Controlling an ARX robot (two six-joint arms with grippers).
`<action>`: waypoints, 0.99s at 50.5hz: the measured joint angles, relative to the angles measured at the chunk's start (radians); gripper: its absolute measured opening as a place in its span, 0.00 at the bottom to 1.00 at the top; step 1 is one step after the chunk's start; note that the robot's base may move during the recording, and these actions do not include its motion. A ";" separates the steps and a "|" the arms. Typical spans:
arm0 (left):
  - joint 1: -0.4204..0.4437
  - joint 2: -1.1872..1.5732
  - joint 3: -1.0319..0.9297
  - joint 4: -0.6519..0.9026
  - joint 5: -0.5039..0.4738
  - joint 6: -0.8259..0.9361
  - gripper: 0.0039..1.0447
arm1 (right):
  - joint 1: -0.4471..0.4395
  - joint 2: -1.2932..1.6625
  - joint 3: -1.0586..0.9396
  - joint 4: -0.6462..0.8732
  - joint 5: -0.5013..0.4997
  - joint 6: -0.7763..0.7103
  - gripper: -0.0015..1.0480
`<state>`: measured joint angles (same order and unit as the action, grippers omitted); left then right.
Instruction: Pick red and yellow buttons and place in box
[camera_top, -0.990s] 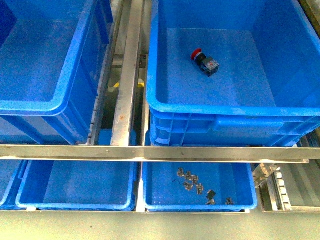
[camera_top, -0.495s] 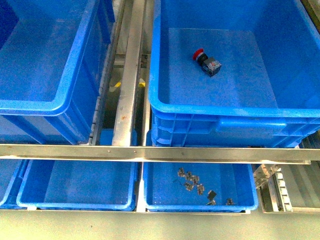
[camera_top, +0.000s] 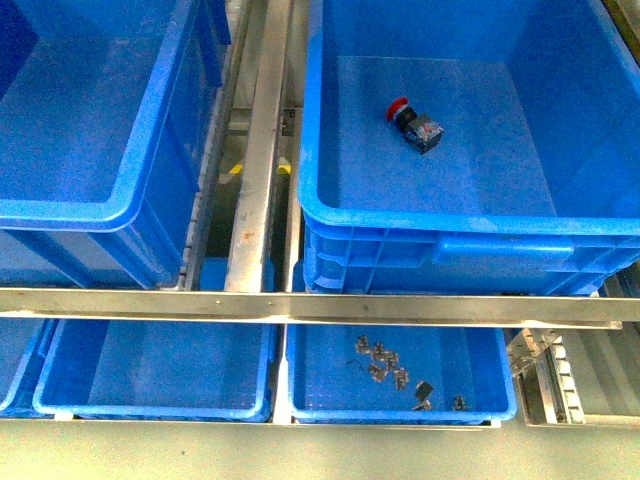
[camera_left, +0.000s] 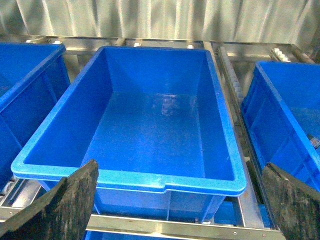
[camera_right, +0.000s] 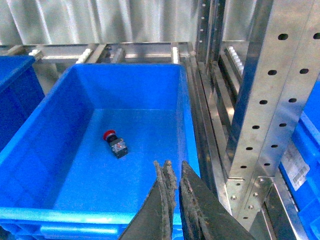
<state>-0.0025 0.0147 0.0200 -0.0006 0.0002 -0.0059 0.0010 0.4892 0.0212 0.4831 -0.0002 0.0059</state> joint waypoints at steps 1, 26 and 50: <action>0.000 0.000 0.000 0.000 0.000 0.000 0.93 | 0.000 -0.011 0.000 -0.010 0.000 0.000 0.04; 0.000 0.000 0.000 0.000 0.000 0.000 0.93 | 0.000 -0.224 0.000 -0.216 0.000 0.000 0.04; 0.000 0.000 0.000 0.000 0.000 0.000 0.93 | 0.000 -0.473 0.000 -0.477 0.000 0.000 0.04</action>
<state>-0.0025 0.0147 0.0200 -0.0006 0.0002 -0.0059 0.0006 0.0162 0.0212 0.0063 0.0002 0.0059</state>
